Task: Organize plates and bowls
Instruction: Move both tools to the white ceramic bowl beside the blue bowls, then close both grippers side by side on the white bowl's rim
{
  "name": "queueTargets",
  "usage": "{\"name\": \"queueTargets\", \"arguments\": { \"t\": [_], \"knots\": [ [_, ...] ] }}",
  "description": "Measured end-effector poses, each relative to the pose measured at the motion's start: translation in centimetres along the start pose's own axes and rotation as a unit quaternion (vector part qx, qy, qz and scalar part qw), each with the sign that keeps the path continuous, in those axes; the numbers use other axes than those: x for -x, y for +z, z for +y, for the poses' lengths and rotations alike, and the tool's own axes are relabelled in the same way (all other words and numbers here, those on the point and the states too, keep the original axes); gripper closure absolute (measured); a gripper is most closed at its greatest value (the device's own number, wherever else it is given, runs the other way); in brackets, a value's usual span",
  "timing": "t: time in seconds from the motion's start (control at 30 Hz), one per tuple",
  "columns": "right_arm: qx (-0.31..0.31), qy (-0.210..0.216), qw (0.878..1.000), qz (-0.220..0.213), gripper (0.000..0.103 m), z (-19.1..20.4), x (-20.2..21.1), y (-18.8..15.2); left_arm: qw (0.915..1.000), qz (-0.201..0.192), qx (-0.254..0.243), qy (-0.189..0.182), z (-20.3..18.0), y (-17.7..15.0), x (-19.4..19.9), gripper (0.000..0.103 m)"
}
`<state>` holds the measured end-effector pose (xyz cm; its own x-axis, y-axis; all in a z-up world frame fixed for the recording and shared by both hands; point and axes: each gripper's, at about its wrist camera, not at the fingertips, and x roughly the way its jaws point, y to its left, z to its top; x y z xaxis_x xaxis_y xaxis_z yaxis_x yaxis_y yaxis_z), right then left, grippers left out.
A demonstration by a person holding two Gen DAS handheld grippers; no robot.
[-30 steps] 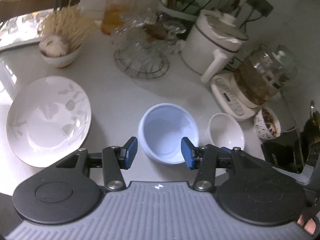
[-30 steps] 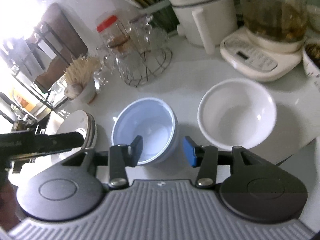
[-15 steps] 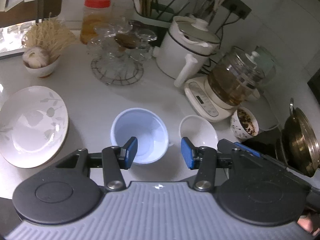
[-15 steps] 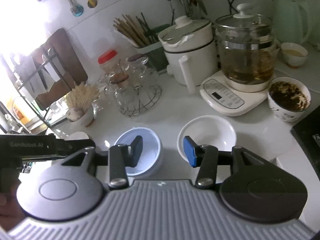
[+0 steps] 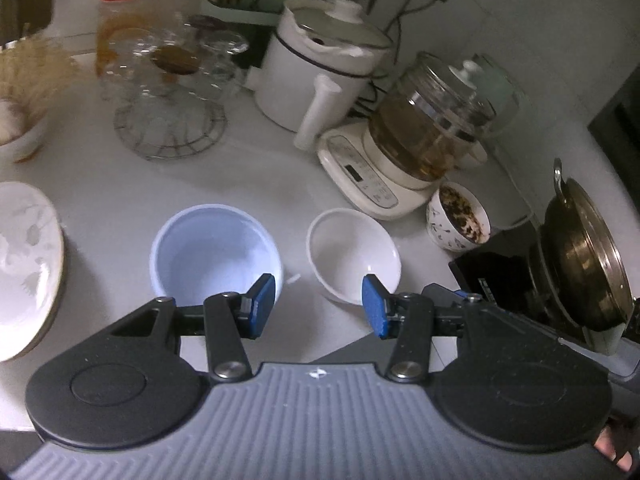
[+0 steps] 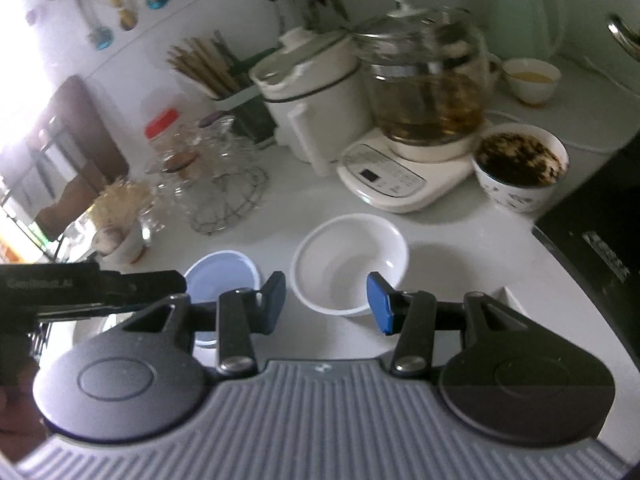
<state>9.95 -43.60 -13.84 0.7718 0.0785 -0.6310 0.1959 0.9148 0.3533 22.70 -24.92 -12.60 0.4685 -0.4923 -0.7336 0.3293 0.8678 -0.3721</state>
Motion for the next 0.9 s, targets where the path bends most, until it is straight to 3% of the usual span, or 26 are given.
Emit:
{"name": "queueTargets", "arguments": {
  "t": [0.27,0.53,0.9],
  "knots": [
    [-0.051,-0.019,0.998,0.019,0.054,-2.6,-2.9,1.1,0.9992,0.023,-0.025,-0.021,-0.5,2.6,-3.8,0.049],
    [-0.105,-0.015,0.993,0.06,0.055,-4.7,-6.8,1.7,0.9973,0.06,-0.041,-0.014,0.7,5.1,-9.0,0.049],
    [-0.139,-0.02,0.987,0.082,0.056,-6.1,-10.9,2.3,0.9861,0.133,-0.099,-0.019,-0.6,8.4,-16.3,0.049]
  ]
}}
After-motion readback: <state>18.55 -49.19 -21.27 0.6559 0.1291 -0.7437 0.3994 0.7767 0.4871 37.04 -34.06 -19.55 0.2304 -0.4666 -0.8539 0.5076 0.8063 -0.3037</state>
